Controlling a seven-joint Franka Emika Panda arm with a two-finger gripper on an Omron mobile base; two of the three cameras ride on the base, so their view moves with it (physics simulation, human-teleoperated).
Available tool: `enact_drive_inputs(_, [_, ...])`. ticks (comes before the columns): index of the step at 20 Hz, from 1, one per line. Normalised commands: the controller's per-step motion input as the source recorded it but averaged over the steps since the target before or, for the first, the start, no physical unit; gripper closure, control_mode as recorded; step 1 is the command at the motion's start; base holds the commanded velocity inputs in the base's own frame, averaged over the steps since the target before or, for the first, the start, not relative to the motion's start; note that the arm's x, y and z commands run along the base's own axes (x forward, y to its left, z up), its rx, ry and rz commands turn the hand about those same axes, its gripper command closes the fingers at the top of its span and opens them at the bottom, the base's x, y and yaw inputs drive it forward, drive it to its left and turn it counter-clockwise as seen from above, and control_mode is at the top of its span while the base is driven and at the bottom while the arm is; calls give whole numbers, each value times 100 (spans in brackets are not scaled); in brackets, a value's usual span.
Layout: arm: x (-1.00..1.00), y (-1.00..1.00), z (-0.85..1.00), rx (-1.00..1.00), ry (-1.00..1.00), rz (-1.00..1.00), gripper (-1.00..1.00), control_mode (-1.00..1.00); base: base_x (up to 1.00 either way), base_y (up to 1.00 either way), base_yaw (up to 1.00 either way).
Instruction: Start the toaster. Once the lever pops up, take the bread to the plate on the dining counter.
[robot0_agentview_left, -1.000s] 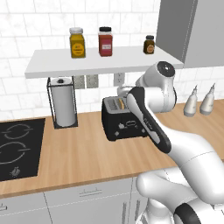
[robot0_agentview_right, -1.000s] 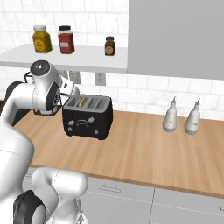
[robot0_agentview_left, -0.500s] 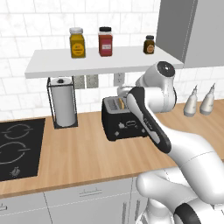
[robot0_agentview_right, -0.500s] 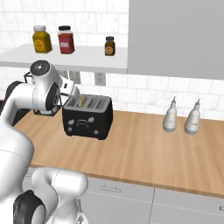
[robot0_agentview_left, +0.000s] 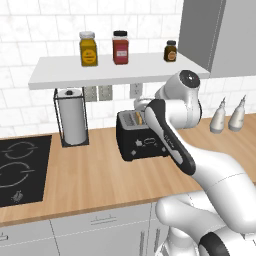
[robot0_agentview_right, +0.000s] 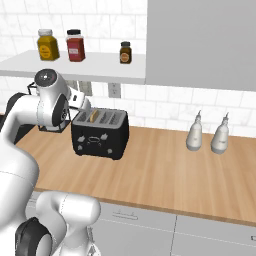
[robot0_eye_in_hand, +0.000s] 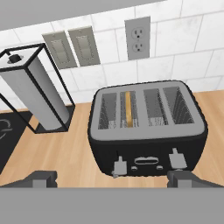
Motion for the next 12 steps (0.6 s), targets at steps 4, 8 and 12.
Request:
enact_drive_inputs(4, [0, 0, 0, 0, 0, 0, -100, -100, 0, 0, 0])
enact_drive_inputs(8, [0, 0, 0, 0, 0, 0, -100, -100, 0, 0, 0])
enact_drive_inputs(12, [0, 0, 0, 0, 0, 0, -100, -100, 0, 0, 0])
